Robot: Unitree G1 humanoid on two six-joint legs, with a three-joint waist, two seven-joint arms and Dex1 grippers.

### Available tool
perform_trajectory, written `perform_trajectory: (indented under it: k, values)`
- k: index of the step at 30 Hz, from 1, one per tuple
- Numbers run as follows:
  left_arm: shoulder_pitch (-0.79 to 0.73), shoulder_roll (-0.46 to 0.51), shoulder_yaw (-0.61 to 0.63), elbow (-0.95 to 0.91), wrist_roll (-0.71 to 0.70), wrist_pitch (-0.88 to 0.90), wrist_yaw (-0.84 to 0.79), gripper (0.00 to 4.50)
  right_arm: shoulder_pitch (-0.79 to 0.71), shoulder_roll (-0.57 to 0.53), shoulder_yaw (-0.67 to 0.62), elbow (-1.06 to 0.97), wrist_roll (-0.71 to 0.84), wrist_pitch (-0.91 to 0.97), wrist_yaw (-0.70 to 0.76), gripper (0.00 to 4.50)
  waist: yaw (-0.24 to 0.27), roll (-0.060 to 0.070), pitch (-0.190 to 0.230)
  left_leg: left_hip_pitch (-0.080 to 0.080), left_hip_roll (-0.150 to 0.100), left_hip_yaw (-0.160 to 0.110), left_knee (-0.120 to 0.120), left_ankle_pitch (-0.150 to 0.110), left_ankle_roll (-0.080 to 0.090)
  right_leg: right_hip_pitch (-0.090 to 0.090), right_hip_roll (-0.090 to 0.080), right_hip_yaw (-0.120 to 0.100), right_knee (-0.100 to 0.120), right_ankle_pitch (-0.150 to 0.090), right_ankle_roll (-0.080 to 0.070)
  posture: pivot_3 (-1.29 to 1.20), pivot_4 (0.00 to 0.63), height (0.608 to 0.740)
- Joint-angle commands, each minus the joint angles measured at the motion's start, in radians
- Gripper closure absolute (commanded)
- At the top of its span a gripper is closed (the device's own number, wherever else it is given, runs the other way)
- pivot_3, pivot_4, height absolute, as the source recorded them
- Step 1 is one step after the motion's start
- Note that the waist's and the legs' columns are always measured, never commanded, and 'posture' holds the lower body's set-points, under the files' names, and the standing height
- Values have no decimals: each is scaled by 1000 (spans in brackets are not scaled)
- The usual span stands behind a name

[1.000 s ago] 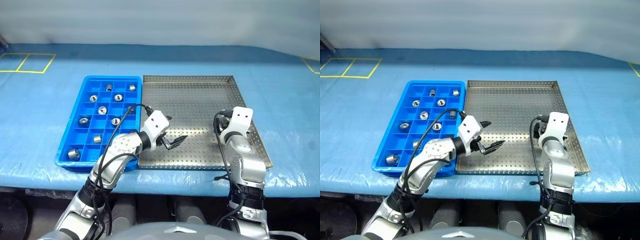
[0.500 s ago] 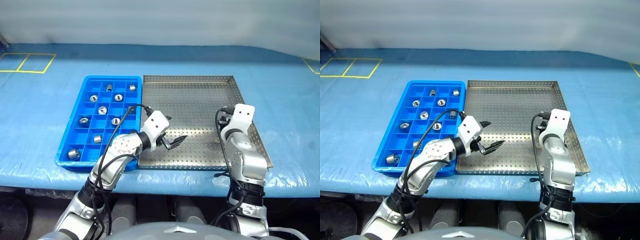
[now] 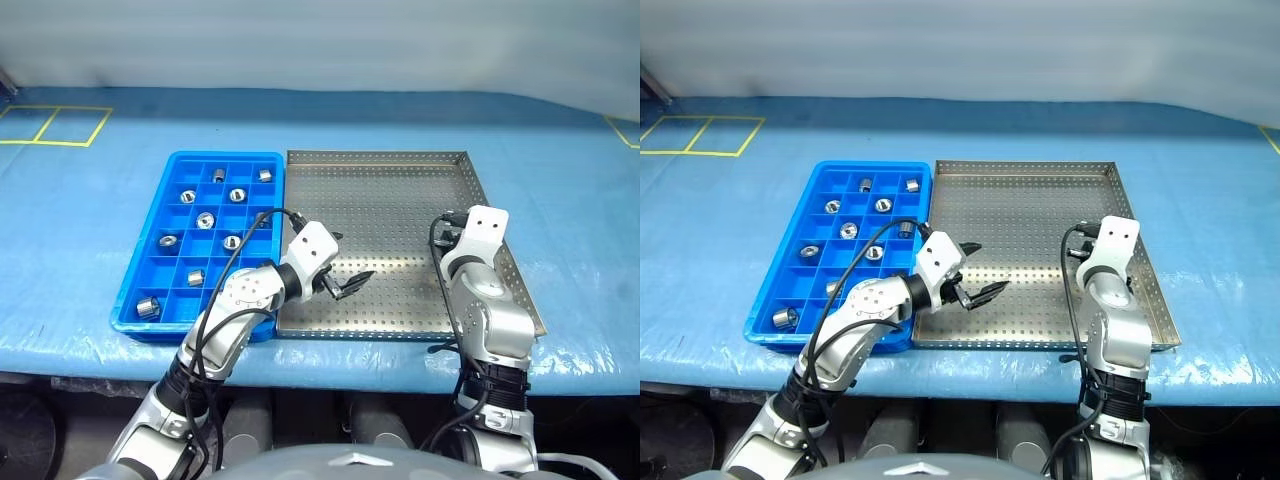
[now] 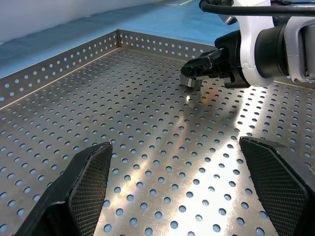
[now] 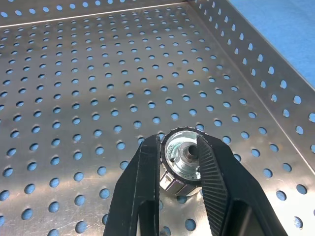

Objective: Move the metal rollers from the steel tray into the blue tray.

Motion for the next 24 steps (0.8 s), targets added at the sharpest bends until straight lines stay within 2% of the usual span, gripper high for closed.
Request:
perform_trajectory:
  k: [1, 5, 12, 19, 24]
  values:
    - [-7, -2, 0, -48, 6, -2, 5, 0, -18, -13, 23, -52, 4, -8, 13, 3752, 0, 0, 0, 0, 0, 0, 0, 0, 0, 0, 0, 0, 0, 0, 0, 115, 150, 740]
    - [-6, 1, 8, -56, 6, 1, 8, 0, -19, -24, 81, -150, 68, 41, 108, 3752, 0, 0, 0, 0, 0, 0, 0, 0, 0, 0, 0, 0, 0, 0, 0, 114, 150, 740]
    - [39, 42, 66, -163, -12, 50, 26, 0, -26, -89, 268, -332, 257, 102, 391, 3752, 3, 0, 0, 0, 0, -1, 0, 0, 0, 0, 1, -1, 0, 0, 0, 172, 150, 740]
    - [132, 124, 167, -353, -18, 154, 75, 0, -85, -135, 384, -287, 309, 55, 538, 3752, 22, 0, 0, 0, 0, -2, 0, 0, 0, 1, 0, -2, 0, 0, 0, 300, 150, 740]
    - [236, 192, 267, -513, 7, 245, 136, 0, -145, -126, 450, -212, 312, 15, 601, 3752, 62, -1, 0, 0, 1, -3, 0, 0, 0, 0, 1, -3, 0, -1, -1, 394, 150, 740]
